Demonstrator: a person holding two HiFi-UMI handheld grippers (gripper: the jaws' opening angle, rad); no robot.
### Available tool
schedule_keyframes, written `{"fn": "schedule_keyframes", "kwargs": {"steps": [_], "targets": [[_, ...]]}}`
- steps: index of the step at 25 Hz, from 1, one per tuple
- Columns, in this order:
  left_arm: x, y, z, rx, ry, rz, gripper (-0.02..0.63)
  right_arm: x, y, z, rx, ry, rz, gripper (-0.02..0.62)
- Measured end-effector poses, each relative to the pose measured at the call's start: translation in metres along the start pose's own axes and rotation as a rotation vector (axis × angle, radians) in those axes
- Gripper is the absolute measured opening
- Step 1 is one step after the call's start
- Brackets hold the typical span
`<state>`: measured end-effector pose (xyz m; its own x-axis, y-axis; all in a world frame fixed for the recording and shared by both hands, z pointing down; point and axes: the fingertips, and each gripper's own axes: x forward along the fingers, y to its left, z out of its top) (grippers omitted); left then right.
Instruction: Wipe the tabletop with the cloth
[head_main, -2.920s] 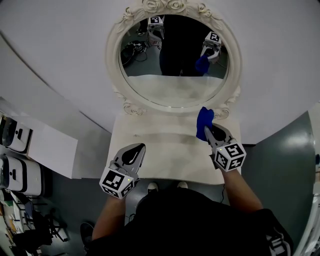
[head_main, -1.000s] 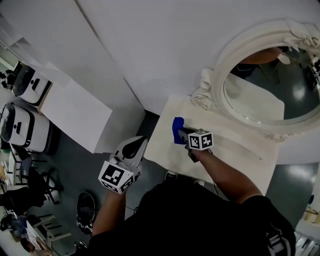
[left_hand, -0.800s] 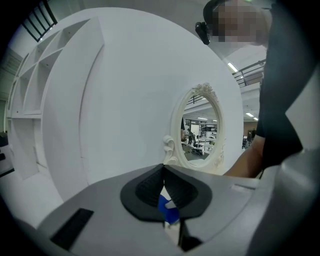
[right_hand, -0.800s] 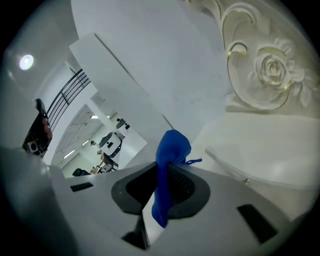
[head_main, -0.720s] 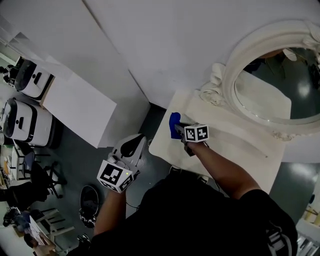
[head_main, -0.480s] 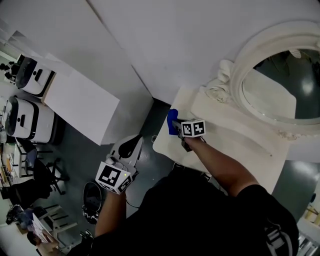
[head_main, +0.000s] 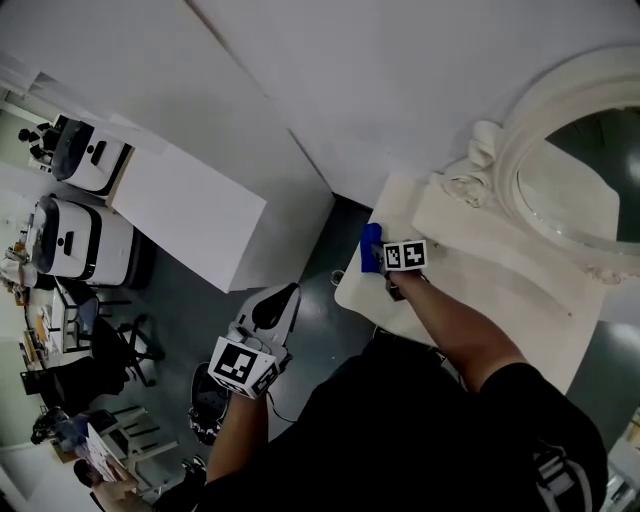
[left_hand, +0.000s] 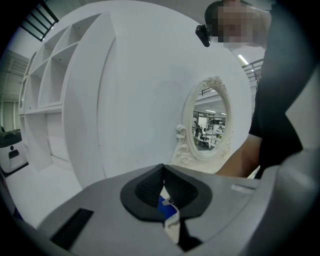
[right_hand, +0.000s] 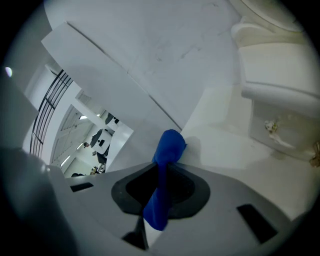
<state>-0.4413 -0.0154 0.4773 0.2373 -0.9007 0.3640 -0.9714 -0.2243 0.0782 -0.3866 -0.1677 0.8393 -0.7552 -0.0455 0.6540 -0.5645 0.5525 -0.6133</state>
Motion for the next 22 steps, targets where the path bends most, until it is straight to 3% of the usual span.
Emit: {"fn": "schedule_keyframes", "kwargs": {"steps": [10, 22], "targets": [[0.019, -0.024, 0.012, 0.023, -0.008, -0.067, 0.011, -0.038, -0.044, -0.026, 0.013, 0.008, -0.107, 0.04], [0.063, -0.107, 0.038, 0.067, -0.031, -0.225, 0.011, -0.145, -0.128, -0.075, 0.094, -0.028, -0.247, 0.04]]}}
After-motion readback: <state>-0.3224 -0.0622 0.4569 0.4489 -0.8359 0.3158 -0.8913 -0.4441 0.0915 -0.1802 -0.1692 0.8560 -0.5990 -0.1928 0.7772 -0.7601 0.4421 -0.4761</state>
